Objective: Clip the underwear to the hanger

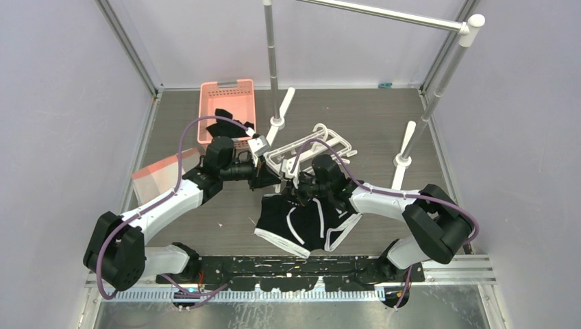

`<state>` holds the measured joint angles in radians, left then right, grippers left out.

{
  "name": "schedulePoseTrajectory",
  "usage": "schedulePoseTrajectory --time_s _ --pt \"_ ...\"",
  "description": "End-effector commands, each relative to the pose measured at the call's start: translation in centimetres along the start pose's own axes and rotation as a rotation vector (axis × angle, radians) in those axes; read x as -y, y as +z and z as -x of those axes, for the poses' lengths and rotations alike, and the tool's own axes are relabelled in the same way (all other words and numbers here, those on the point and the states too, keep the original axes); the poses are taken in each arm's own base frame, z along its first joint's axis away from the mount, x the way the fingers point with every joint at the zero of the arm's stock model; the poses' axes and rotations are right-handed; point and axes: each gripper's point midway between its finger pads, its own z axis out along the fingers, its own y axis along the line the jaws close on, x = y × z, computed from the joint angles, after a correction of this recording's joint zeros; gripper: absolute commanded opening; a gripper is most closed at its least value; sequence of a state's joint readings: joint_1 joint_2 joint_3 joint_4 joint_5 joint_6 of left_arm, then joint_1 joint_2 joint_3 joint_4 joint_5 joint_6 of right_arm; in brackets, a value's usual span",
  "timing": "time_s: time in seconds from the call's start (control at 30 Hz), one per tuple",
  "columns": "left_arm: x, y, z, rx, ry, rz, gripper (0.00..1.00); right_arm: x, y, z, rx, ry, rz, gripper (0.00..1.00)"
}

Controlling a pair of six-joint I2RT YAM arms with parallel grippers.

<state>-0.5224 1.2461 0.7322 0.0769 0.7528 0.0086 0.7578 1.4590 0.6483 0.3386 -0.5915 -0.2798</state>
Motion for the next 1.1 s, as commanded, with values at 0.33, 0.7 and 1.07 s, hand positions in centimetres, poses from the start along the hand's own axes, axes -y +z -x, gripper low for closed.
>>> schedulePoseTrajectory --time_s 0.33,0.7,1.07 --pt "1.0 -0.3 3.4 0.069 0.088 -0.04 0.0 2.3 -0.1 4.2 0.1 -0.036 -0.063 0.01" --pt "1.0 -0.6 3.4 0.057 0.103 -0.038 0.0 2.9 -0.3 4.4 0.086 -0.036 -0.073 0.01" --pt "0.9 -0.6 3.1 0.047 0.105 -0.032 0.0 3.4 -1.2 5.2 0.094 -0.049 -0.088 0.01"
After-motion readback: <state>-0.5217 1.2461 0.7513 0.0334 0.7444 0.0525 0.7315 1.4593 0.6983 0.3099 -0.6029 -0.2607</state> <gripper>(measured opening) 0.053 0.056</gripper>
